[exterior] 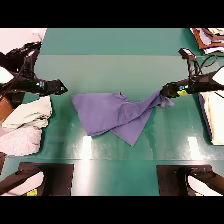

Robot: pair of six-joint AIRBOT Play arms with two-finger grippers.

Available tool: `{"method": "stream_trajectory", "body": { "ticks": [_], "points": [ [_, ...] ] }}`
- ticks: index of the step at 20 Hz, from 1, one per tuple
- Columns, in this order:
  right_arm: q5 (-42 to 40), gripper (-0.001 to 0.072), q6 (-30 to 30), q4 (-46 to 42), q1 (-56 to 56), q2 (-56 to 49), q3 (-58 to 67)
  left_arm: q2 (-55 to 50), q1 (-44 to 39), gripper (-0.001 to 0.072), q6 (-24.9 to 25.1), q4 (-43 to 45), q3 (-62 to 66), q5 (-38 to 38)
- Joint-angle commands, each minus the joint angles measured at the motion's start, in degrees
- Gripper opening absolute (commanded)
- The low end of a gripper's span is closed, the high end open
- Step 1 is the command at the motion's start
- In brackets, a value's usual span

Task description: Fold the shirts.

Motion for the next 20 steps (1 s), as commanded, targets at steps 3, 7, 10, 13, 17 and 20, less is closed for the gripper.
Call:
{"method": "stream_trajectory", "body": {
  "ticks": [3, 7, 10, 13, 17, 20],
  "points": [
    [-0.4, 0.0013, 0.1, 0.0, 0.1, 0.0, 0.0, -17.1, 2.9, 0.0662, 3.7, -5.4, 1.0, 4.2],
    [-0.6, 0.0013, 1.2, 0.0, 0.1, 0.0, 0.0, -23.1, 2.9, 0.0662, 8.3, -13.6, 1.0, 4.6],
    [-0.9, 0.0013, 1.3, 0.0, 0.1, 0.0, 0.0, -23.5, 2.9, 0.0661, 10.0, -17.4, 1.0, 5.2],
    [-0.9, 0.0013, 1.3, 0.0, 0.1, 0.0, 0.0, -23.5, 2.8, 0.0422, 11.1, -18.4, 1.0, 5.5],
    [-1.0, 0.0013, 1.4, 0.0, -0.3, 0.0, 0.0, -22.9, 2.8, 0.0025, 11.0, -18.4, 1.1, 5.3],
    [0.5, 0.0013, 1.3, -0.1, -3.8, 0.1, 5.1, -16.5, 4.0, 0.0024, 10.4, -16.6, 4.8, 5.0]
  ]
}}
